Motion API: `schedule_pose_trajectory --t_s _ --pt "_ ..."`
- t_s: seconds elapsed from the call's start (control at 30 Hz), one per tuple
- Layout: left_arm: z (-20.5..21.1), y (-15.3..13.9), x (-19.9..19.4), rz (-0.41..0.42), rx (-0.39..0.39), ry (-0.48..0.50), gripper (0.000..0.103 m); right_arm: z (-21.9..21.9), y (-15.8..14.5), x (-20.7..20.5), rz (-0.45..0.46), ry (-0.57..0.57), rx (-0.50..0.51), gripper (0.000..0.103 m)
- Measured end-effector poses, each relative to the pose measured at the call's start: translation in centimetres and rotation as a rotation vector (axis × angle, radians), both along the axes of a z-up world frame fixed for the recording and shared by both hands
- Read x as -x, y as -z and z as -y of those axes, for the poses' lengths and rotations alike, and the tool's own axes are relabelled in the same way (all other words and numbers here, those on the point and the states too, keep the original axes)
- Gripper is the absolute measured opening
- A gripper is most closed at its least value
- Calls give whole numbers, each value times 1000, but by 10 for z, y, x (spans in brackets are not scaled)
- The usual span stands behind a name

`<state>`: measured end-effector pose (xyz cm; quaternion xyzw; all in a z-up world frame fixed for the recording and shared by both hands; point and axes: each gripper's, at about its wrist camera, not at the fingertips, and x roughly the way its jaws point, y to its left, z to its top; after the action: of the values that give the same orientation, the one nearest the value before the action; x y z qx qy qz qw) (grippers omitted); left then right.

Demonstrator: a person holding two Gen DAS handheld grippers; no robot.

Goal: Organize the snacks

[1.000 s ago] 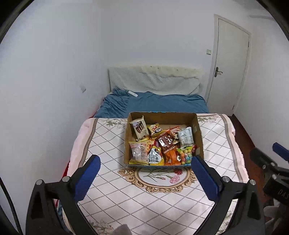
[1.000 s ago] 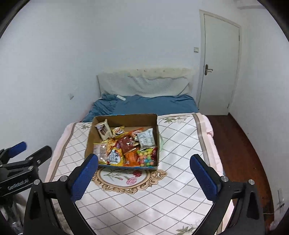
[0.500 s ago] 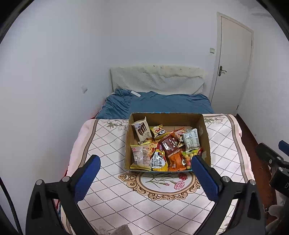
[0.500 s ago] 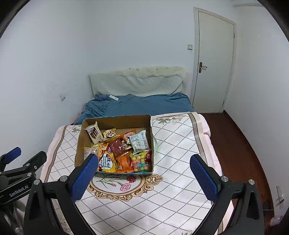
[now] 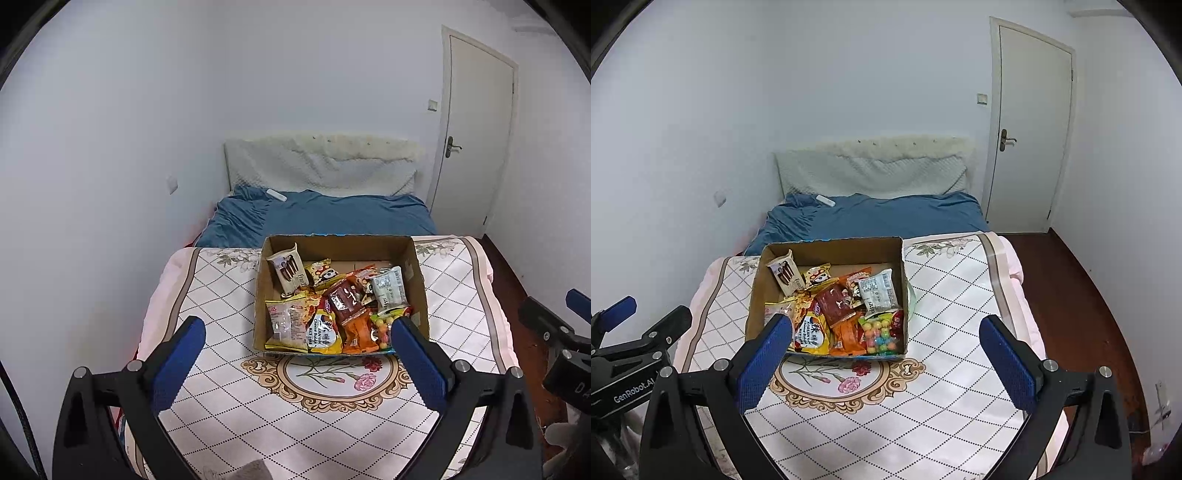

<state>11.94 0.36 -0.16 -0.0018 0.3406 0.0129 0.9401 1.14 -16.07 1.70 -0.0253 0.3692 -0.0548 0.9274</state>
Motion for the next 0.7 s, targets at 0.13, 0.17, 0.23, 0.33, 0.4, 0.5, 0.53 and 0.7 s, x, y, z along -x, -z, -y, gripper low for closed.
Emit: schedule_pose_trajectory --t_s 0.13,0.17,0.23,0.33,0.4,0.5,0.53,0.7 --pt "0 -2 2 4 3 3 103 1 0 1 -1 -1 -2 103" --pt "1 -3 3 6 3 3 103 2 0 1 0 1 -2 103" --pt "1 -4 4 8 6 4 103 2 1 1 -1 -2 -4 103" --pt "1 -5 6 9 4 1 103 4 1 3 -3 1 -9 103" --pt "1 -4 6 9 4 2 103 4 1 4 -3 2 -11 103" --pt "1 -4 6 10 5 2 103 4 2 4 -4 -2 -9 103" --pt "1 -4 6 10 6 3 103 4 2 6 -5 -3 -9 103" --pt "0 -6 8 11 11 3 103 3 2 8 -6 -8 -9 103"
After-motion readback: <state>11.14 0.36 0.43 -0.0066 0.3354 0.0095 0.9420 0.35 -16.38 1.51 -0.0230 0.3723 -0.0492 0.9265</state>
